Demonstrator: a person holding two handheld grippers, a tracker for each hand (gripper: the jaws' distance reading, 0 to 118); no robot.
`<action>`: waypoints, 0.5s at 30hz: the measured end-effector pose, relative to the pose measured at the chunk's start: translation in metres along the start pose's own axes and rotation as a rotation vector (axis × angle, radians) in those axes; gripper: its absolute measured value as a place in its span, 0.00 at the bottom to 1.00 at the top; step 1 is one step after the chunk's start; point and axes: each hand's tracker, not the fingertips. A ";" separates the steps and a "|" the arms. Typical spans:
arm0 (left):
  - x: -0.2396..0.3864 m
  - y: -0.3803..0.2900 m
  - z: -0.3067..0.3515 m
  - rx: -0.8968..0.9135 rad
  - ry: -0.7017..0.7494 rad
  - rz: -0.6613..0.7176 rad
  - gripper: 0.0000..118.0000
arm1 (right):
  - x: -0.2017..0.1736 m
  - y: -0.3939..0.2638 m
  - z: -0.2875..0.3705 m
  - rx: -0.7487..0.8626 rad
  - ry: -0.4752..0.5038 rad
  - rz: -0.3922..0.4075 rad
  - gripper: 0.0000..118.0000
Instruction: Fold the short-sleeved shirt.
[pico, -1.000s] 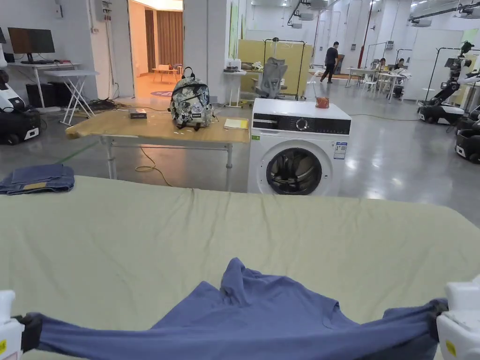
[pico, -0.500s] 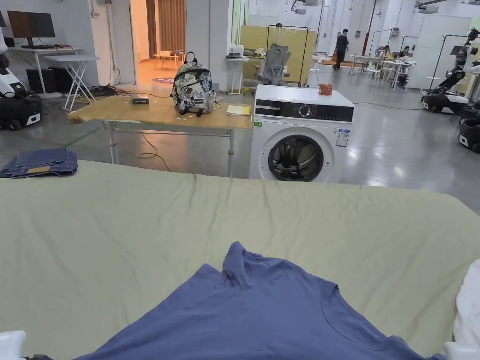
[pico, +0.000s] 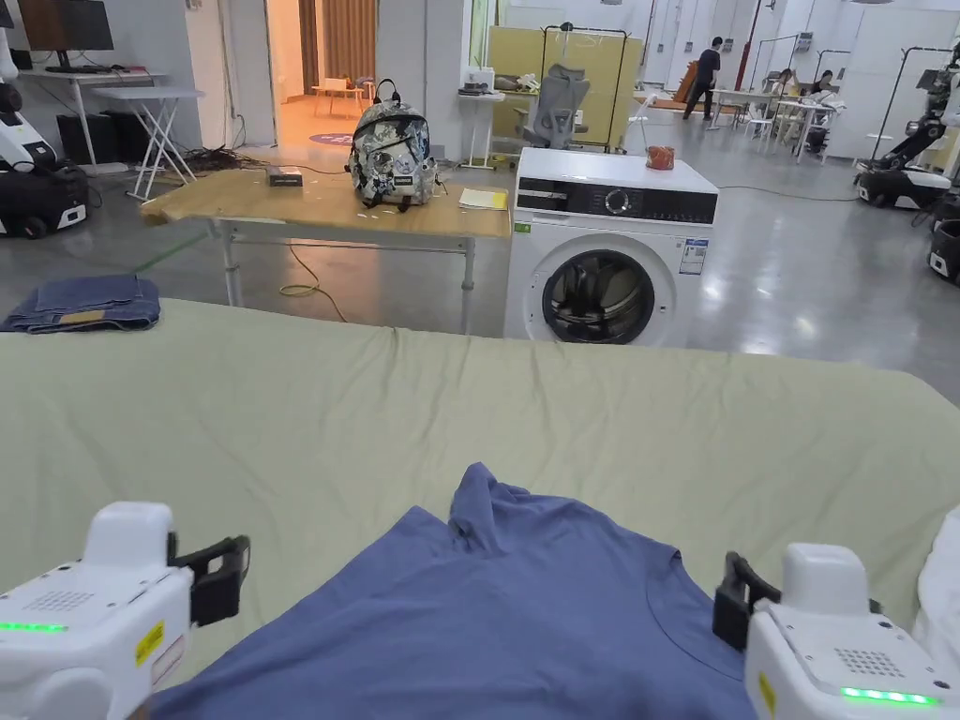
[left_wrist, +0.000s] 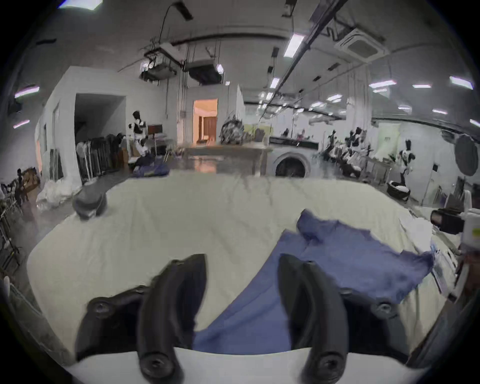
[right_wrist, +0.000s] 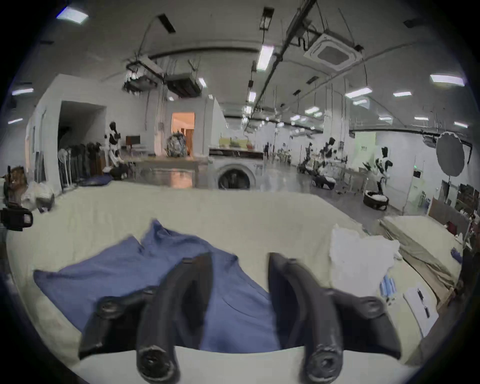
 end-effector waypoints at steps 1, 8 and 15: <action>0.006 -0.001 -0.004 0.027 0.009 -0.017 0.21 | -0.009 0.004 0.000 0.010 0.020 0.000 0.15; 0.061 0.005 -0.002 0.134 -0.003 -0.099 0.00 | -0.057 0.012 0.006 0.090 0.055 -0.029 0.00; 0.055 0.003 0.005 0.066 -0.008 -0.041 0.00 | -0.061 0.011 0.007 0.081 0.097 -0.062 0.00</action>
